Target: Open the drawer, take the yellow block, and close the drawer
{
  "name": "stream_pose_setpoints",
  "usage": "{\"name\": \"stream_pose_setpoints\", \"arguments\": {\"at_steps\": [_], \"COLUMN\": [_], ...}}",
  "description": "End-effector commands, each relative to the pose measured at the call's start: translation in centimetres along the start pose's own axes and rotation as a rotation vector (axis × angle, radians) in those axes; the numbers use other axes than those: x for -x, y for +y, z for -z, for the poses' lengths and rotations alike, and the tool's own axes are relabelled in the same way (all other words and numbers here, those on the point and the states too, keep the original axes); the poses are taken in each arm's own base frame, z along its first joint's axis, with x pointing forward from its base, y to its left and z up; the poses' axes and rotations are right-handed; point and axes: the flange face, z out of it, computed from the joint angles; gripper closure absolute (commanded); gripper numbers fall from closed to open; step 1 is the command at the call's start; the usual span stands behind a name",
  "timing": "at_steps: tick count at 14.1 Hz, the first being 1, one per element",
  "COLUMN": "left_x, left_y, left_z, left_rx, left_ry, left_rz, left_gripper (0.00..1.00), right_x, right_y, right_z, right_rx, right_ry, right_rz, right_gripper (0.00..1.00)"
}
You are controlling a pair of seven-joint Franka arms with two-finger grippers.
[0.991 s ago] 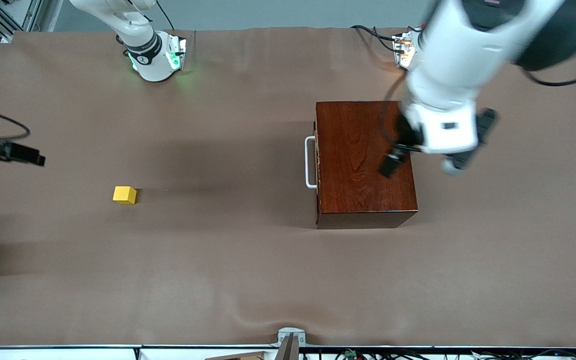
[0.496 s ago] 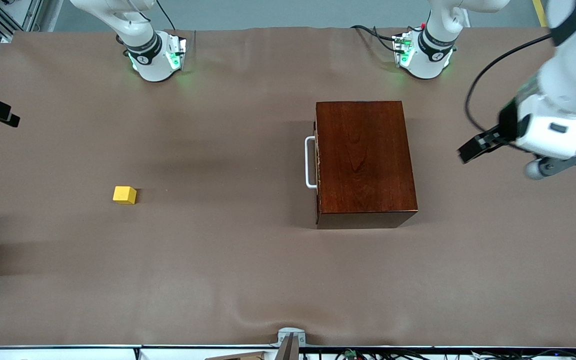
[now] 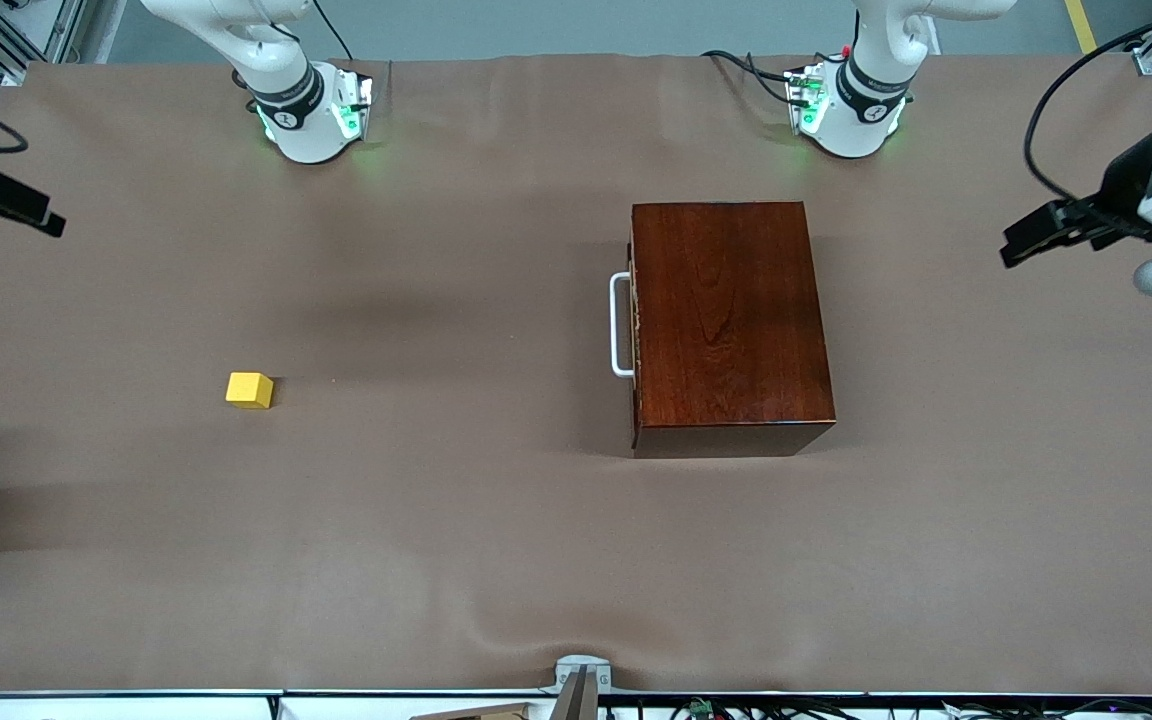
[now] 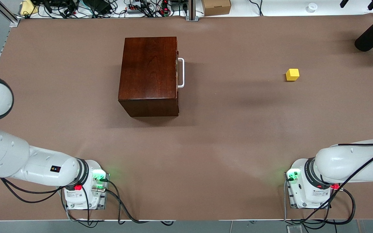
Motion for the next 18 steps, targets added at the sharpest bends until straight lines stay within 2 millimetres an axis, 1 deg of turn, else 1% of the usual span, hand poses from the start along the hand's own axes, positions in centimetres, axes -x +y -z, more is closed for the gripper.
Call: {"name": "stream_pose_setpoints", "arguments": {"at_steps": [1,2,3,4,5,6,8,10,11,15,18], "left_x": [2.7,3.5,4.0,4.5,4.7,4.8,4.9,4.9,4.7,4.6,4.5], "left_y": [-1.5,-1.8,-1.7,-1.0,-0.7,-0.7,-0.1,0.4,0.4,0.2,-0.3], "left_z": [-0.5,-0.3,-0.1,0.3,0.6,0.8,1.2,1.7,1.9,1.8,2.2], "left_rx": [0.012,0.015,0.007,0.0,-0.003,-0.002,-0.002,-0.002,0.0,-0.001,0.001], "left_ry": [0.026,0.037,0.044,0.054,0.057,0.062,0.07,0.079,0.085,0.081,0.09], "left_rz": [-0.076,-0.081,-0.088,-0.102,-0.108,-0.108,-0.122,-0.129,-0.126,-0.121,-0.115], "left_gripper": [0.0,0.0,0.0,0.0,0.0,0.0,0.0,0.0,0.0,0.0,0.0], "right_x": [1.2,1.0,0.8,0.8,0.8,0.8,0.8,0.8,0.8,0.7,0.7], "right_y": [-2.0,-2.2,-2.0,-1.9,-2.0,-2.1,-2.4,-2.4,-2.4,-1.9,-2.0], "right_z": [1.4,2.1,2.4,2.4,2.4,2.3,2.3,2.3,2.3,2.1,2.0], "right_rx": [0.004,0.01,0.017,0.018,0.019,0.019,0.034,0.04,0.04,0.034,0.035], "right_ry": [0.046,0.06,0.066,0.063,0.063,0.061,0.064,0.065,0.065,0.057,0.055], "right_rz": [0.033,0.038,0.036,0.036,0.039,0.043,0.049,0.047,0.049,0.038,0.044], "right_gripper": [0.0,0.0,0.0,0.0,0.0,0.0,0.0,0.0,0.0,0.0,0.0]}}
